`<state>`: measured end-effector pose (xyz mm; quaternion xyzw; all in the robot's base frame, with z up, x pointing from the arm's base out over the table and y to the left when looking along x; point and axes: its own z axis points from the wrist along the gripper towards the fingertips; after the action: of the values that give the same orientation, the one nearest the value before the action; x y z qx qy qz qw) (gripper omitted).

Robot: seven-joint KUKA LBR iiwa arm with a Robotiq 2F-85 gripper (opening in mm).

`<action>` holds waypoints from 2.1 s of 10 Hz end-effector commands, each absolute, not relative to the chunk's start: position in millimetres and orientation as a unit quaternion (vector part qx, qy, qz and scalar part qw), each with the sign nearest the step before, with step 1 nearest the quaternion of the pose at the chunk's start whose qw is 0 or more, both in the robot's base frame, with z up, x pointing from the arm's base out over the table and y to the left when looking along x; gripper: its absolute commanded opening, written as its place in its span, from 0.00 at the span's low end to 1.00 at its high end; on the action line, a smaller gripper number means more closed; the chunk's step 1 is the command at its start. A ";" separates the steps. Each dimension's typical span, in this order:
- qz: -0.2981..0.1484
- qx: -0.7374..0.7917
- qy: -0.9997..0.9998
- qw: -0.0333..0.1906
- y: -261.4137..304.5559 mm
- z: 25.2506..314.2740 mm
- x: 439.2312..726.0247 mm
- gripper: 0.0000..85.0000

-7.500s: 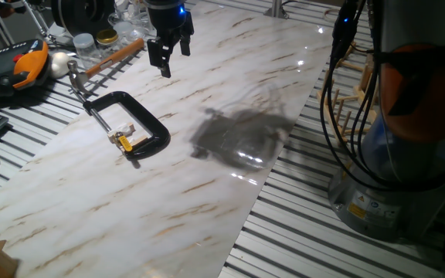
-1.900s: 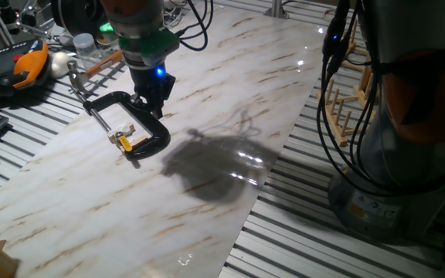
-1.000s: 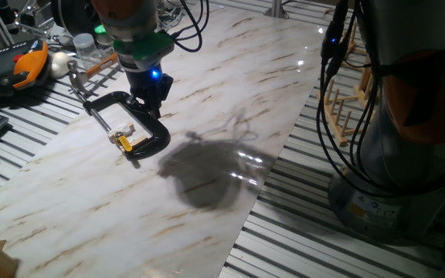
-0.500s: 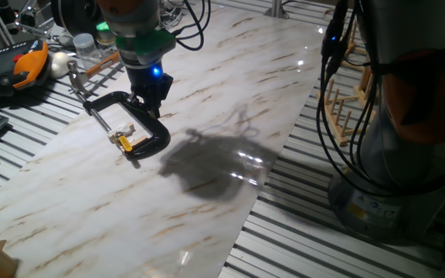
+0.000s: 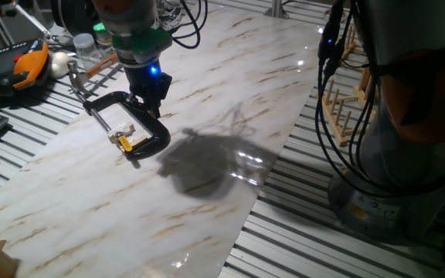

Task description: Turn off the water tap

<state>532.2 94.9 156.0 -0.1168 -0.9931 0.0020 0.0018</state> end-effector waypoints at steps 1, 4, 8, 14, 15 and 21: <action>0.010 -0.103 -0.995 0.005 94.9 156.0 532.3 0.00; 0.015 -0.066 -0.998 0.006 94.9 156.0 532.3 0.00; 0.002 -0.085 -0.996 -0.003 94.9 156.0 532.3 0.00; -0.014 -0.113 -0.993 -0.011 98.1 121.0 541.0 0.00; -0.017 -0.119 -0.993 -0.011 98.7 118.9 542.2 0.00; -0.017 -0.153 -0.988 -0.012 113.4 108.0 544.0 0.00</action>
<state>543.9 113.2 108.0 -0.1531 -0.9880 -0.0170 -0.0119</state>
